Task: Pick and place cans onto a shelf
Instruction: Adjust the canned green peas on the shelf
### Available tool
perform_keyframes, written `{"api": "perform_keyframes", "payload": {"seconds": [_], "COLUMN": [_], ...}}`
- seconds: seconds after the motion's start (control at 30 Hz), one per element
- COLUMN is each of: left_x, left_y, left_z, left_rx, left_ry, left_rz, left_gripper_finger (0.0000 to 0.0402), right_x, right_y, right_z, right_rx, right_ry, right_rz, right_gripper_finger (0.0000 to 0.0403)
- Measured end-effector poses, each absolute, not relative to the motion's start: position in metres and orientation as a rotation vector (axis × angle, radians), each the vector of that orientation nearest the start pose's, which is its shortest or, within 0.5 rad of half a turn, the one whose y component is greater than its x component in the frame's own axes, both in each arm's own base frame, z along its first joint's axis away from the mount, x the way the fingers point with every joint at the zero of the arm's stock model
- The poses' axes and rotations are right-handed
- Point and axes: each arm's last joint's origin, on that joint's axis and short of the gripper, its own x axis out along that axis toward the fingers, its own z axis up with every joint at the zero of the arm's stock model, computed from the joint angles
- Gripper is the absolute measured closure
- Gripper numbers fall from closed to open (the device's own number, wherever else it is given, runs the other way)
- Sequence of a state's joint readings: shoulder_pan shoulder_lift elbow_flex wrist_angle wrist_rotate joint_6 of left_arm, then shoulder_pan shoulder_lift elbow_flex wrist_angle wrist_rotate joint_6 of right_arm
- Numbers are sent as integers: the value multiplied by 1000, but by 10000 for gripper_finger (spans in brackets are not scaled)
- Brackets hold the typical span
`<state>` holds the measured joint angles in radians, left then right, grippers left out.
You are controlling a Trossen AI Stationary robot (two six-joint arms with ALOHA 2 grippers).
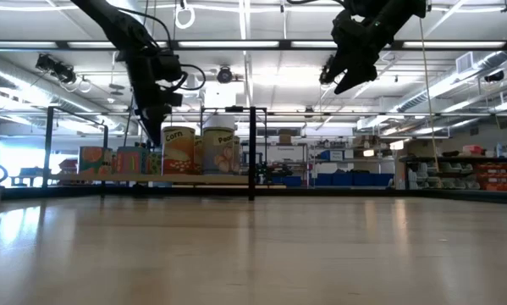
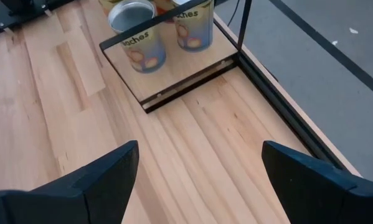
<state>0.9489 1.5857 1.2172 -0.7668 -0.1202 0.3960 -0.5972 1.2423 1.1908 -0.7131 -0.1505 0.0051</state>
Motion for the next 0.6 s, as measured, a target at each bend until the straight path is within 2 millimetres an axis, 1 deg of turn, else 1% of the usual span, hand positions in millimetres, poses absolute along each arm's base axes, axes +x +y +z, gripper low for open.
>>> {"api": "perform_keyframes", "payload": {"seconds": [0.07,0.1,0.2,0.43,0.6], "left_x": [181,181,178,169,162], "left_y": [258,257,259,253,255], "left_z": [248,248,246,223,220], "left_rx": [-166,-184,-215,-279,-296], "left_ry": [1221,1213,1195,1242,1258], "left_rz": [687,680,680,670,737], "left_gripper_finger": [377,388,392,398,397], "right_x": [211,211,211,211,211], "right_y": [-138,-138,-138,-138,-138], "right_z": [334,334,334,334,334], "right_rx": [286,286,286,307,311], "right_ry": [716,716,715,711,710], "right_rz": [-426,-426,-426,-434,-434], "right_gripper_finger": [56,56,56,56,56]}}
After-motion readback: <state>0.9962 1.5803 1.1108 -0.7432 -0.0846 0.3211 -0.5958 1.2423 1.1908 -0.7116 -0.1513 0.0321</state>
